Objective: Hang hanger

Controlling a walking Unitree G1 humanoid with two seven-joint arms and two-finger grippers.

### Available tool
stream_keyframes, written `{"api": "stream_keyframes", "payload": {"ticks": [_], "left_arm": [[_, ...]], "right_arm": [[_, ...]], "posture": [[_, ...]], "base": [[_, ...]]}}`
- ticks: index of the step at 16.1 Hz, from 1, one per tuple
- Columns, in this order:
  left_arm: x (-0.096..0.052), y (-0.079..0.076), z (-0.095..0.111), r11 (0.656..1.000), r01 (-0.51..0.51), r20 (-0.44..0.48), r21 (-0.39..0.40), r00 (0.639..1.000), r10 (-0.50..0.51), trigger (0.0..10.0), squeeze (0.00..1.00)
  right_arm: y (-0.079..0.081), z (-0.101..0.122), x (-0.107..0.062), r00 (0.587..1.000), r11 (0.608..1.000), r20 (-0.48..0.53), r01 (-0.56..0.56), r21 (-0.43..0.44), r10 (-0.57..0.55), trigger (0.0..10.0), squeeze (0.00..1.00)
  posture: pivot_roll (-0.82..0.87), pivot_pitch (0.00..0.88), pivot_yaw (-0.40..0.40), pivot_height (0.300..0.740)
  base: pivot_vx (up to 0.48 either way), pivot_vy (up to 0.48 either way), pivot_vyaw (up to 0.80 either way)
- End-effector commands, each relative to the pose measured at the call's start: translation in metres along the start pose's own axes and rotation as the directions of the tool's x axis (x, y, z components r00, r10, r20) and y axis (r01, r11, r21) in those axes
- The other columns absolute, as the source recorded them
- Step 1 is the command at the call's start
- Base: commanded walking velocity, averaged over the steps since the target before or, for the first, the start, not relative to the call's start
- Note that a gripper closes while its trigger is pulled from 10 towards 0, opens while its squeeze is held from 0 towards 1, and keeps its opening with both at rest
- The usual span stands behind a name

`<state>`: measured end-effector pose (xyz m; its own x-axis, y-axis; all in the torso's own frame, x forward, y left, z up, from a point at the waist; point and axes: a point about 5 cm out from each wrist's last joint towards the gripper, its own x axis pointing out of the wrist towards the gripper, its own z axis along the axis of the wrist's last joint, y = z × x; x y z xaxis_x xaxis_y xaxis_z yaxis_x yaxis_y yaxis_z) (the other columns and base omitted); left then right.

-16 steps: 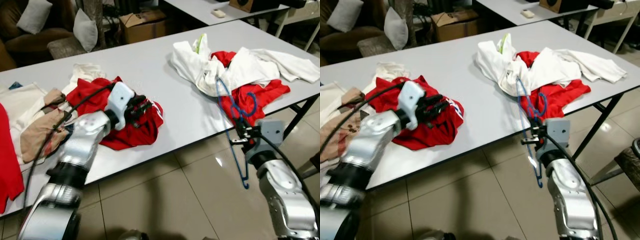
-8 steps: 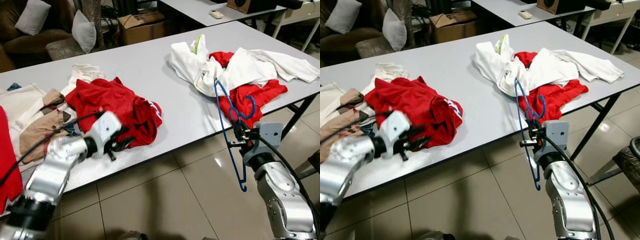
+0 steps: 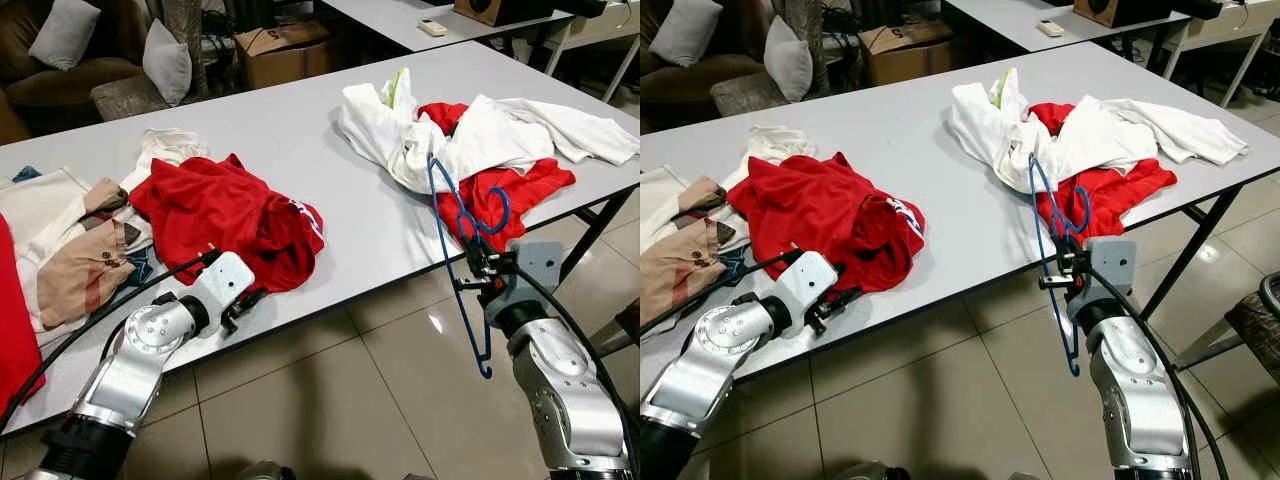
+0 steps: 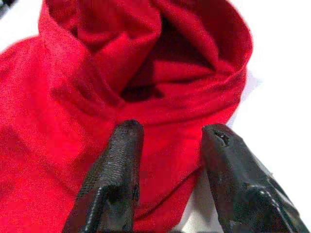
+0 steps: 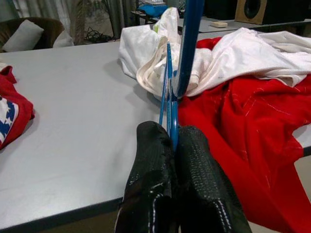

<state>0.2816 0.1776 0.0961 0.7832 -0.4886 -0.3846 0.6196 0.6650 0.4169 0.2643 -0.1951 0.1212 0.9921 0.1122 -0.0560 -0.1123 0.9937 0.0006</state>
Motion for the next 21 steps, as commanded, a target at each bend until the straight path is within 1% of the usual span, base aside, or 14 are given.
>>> {"api": "stream_keyframes", "payload": {"ticks": [1, 2, 3, 4, 6, 8, 10, 11, 12, 13, 17, 18, 19, 21], "left_arm": [[0.001, -0.006, -0.002, 0.999, 0.017, 0.017, 0.041, 1.000, -0.018, 10.0, 1.00], [0.002, -0.008, -0.002, 0.998, 0.025, 0.026, 0.050, 0.999, -0.026, 10.0, 1.00], [0.003, -0.009, -0.002, 0.998, 0.033, 0.028, 0.056, 0.999, -0.035, 10.0, 0.80], [0.006, -0.013, -0.005, 0.996, 0.058, 0.028, 0.062, 0.998, -0.060, 10.0, 0.00], [0.010, -0.016, -0.009, 0.994, 0.086, 0.006, 0.066, 0.996, -0.087, 10.0, 0.00], [0.014, -0.018, -0.021, 0.990, 0.128, -0.077, 0.062, 0.989, -0.123, 10.0, 0.00], [0.019, -0.014, -0.032, 0.989, 0.147, -0.150, 0.003, 0.978, -0.145, 5.6, 0.00], [0.020, -0.013, -0.033, 0.989, 0.145, -0.155, -0.012, 0.977, -0.145, 4.4, 0.00], [0.021, -0.011, -0.035, 0.989, 0.143, -0.167, -0.028, 0.975, -0.146, 1.2, 0.00], [0.022, -0.010, -0.038, 0.988, 0.148, -0.188, -0.036, 0.970, -0.152, 0.0, 0.00], [0.027, -0.010, -0.047, 0.982, 0.156, -0.245, -0.105, 0.953, -0.177, 0.0, 0.00], [0.030, -0.011, -0.052, 0.968, 0.164, -0.283, -0.192, 0.935, -0.214, 0.0, 0.00], [0.031, -0.009, -0.054, 0.963, 0.151, -0.292, -0.222, 0.932, -0.213, 0.0, 0.00], [0.033, -0.005, -0.054, 0.963, 0.128, -0.288, -0.237, 0.938, -0.196, 0.0, 0.00]], "right_arm": [[0.000, 0.003, 0.002, 1.000, 1.000, 0.018, -0.006, -0.001, 0.006, 10.0, 0.00], [0.000, 0.003, 0.002, 1.000, 1.000, 0.017, -0.007, -0.001, 0.007, 10.0, 0.00], [0.001, 0.003, 0.003, 1.000, 1.000, 0.017, -0.007, 0.001, 0.007, 10.0, 0.00], [0.003, 0.002, 0.003, 1.000, 1.000, 0.018, -0.008, 0.005, 0.008, 10.0, 0.00], [0.005, 0.003, 0.003, 1.000, 1.000, 0.022, -0.010, 0.008, 0.010, 10.0, 0.00], [0.005, 0.005, 0.003, 1.000, 1.000, 0.028, -0.012, 0.010, 0.012, 10.0, 0.00], [0.003, 0.006, 0.003, 0.999, 1.000, 0.033, -0.017, 0.002, 0.017, 10.0, 0.00], [0.003, 0.006, 0.004, 0.999, 1.000, 0.033, -0.020, 0.001, 0.020, 10.0, 0.00], [0.004, 0.006, 0.004, 0.999, 1.000, 0.034, -0.026, -0.001, 0.026, 10.0, 0.00], [0.004, 0.006, 0.003, 0.999, 1.000, 0.036, -0.028, -0.002, 0.028, 10.0, 0.00], [0.004, 0.007, 0.002, 0.999, 0.999, 0.037, -0.032, -0.007, 0.032, 10.0, 0.00], [0.003, 0.007, 0.000, 0.999, 0.999, 0.036, -0.038, -0.016, 0.039, 10.0, 0.00], [0.002, 0.007, -0.001, 0.999, 0.999, 0.034, -0.037, -0.020, 0.038, 10.0, 0.00], [0.002, 0.008, 0.000, 0.999, 0.999, 0.033, -0.037, -0.023, 0.038, 10.0, 0.00]], "posture": [[-0.09, 0.000, 0.072, 0.740], [-0.09, 0.000, 0.072, 0.740], [-0.09, 0.000, 0.076, 0.740], [-0.09, 0.000, 0.080, 0.740], [-0.09, 0.000, 0.088, 0.740], [-0.09, 0.000, 0.092, 0.740], [-0.09, 0.000, 0.093, 0.740], [-0.09, 0.000, 0.094, 0.740], [-0.10, 0.000, 0.101, 0.740], [-0.10, 0.000, 0.105, 0.740], [-0.13, 0.000, 0.118, 0.740], [-0.13, 0.000, 0.122, 0.740], [-0.13, 0.000, 0.121, 0.740], [-0.13, 0.000, 0.117, 0.740]], "base": [[0.000, 0.000, 0.00], [0.000, 0.000, 0.00], [0.000, 0.000, 0.00], [0.000, 0.000, 0.00], [0.000, 0.000, 0.00], [0.000, 0.000, 0.00], [0.000, 0.000, 0.00], [0.000, 0.000, 0.00], [0.000, 0.000, 0.00], [0.000, 0.000, 0.00], [0.000, 0.000, 0.00], [0.000, 0.000, 0.00], [0.000, 0.000, 0.00], [0.000, 0.000, 0.00]]}}
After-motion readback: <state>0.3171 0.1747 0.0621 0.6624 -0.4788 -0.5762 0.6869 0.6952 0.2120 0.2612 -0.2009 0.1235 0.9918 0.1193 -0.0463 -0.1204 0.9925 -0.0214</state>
